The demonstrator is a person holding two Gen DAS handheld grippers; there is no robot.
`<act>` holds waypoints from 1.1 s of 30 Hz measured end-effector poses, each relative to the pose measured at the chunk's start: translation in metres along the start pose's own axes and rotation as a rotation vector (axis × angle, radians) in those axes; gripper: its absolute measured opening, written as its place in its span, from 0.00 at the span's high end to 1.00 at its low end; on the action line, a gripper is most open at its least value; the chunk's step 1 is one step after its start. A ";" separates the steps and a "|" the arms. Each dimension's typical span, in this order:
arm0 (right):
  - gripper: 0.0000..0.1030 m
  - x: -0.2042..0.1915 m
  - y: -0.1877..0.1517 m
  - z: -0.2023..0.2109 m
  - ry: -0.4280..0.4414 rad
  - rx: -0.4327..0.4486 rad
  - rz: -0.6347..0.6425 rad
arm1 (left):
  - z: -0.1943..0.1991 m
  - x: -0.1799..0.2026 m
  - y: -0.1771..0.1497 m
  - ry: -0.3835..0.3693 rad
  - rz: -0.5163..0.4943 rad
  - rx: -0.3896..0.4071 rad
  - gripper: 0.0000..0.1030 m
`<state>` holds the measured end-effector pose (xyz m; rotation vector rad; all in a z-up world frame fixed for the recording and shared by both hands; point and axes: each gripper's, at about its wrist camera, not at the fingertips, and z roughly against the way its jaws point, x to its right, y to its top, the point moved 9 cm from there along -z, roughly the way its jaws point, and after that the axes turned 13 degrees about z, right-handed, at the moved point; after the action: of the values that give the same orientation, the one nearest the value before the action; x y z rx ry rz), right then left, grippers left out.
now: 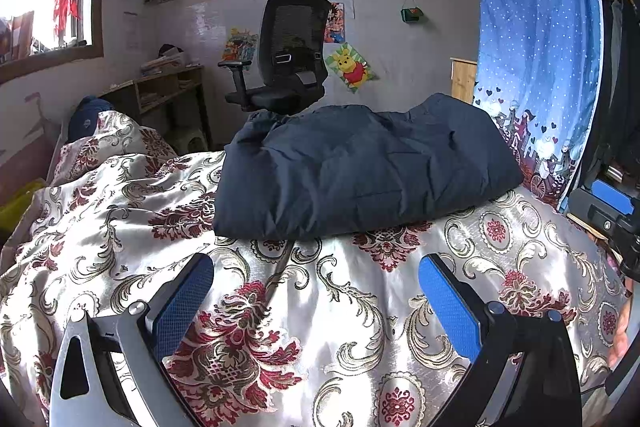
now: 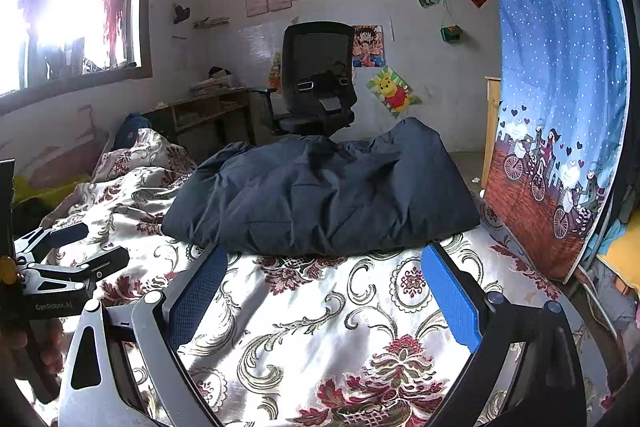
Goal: Fold large clothes
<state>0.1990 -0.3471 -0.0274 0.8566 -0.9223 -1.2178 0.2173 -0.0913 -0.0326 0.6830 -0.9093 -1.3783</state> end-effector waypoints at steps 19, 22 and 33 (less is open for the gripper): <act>0.07 -0.001 -0.001 0.001 0.001 -0.002 0.004 | 0.003 0.004 0.000 0.001 0.003 -0.008 0.00; 0.07 -0.002 -0.001 0.001 0.002 -0.003 0.004 | 0.003 0.003 0.001 0.020 -0.002 -0.002 0.00; 0.07 -0.002 -0.007 0.001 0.010 -0.009 0.013 | 0.004 0.000 0.003 0.050 -0.003 0.010 0.00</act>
<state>0.1956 -0.3464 -0.0333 0.8473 -0.9121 -1.2049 0.2156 -0.0905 -0.0281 0.7242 -0.8767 -1.3544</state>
